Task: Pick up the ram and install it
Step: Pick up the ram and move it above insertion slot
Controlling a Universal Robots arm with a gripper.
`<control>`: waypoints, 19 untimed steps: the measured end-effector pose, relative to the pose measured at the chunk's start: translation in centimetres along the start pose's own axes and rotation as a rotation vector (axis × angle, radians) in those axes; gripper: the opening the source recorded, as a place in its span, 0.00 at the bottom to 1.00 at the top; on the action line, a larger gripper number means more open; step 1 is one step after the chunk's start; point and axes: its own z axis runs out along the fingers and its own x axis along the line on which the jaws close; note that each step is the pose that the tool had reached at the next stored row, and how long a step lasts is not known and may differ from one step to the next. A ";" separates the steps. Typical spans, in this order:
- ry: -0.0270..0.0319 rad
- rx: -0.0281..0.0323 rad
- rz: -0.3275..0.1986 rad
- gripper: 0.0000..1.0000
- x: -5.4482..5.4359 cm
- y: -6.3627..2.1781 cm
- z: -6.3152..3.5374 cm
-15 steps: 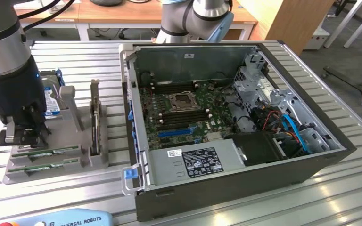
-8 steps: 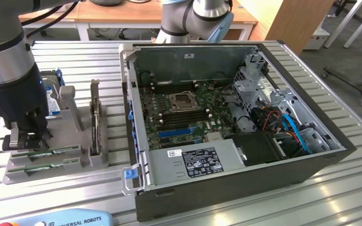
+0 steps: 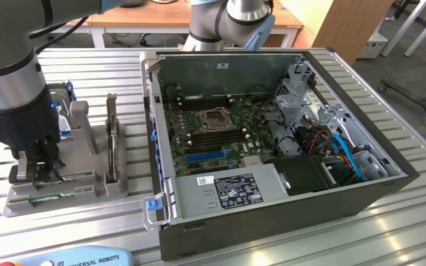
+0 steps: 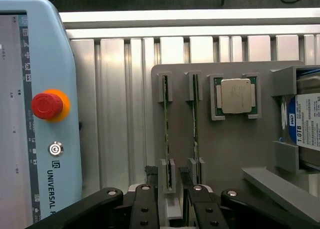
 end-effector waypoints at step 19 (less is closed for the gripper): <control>-0.0001 0.0000 0.000 0.30 0.0 -0.11 1.95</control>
